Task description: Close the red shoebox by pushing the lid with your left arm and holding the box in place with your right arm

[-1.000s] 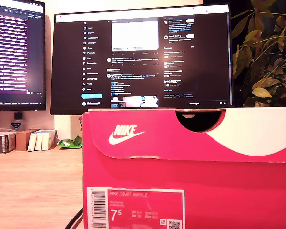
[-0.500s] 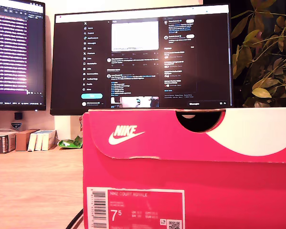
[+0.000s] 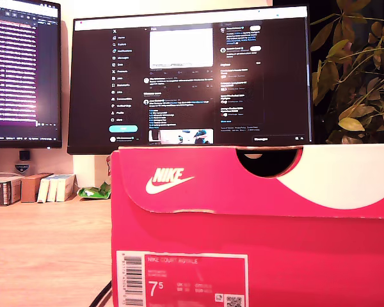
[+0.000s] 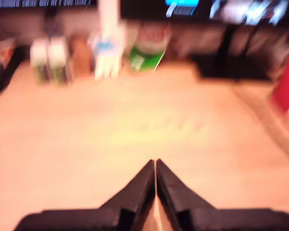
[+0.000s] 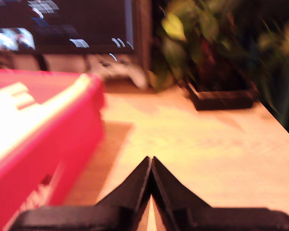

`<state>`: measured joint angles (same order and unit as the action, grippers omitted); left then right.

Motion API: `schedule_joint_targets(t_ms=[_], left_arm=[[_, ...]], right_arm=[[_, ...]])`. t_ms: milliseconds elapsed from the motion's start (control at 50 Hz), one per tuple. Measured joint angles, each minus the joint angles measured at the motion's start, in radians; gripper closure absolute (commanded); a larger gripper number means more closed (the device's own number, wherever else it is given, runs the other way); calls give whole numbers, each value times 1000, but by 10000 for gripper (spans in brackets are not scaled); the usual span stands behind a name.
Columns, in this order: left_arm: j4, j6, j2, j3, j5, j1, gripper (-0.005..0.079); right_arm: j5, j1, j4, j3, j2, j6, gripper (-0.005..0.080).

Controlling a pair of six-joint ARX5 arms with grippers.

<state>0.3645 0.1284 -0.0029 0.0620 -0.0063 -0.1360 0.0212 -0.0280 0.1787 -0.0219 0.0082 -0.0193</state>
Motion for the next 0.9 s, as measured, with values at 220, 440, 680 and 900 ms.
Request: schedule_joint_targets(t_ms=[220, 440, 680, 900], left_arm=[[3, 27, 0, 0, -19, 0, 761], [3, 27, 0, 0, -20, 0, 761], [3, 27, 0, 0, -20, 0, 761], [3, 27, 0, 0, -20, 0, 761]], right_arm=[[5, 0, 0, 0, 0, -115, 764], [5, 0, 0, 0, 0, -115, 764], [6, 0, 0, 0, 0, -115, 764], [6, 0, -1, 0, 0, -115, 764]])
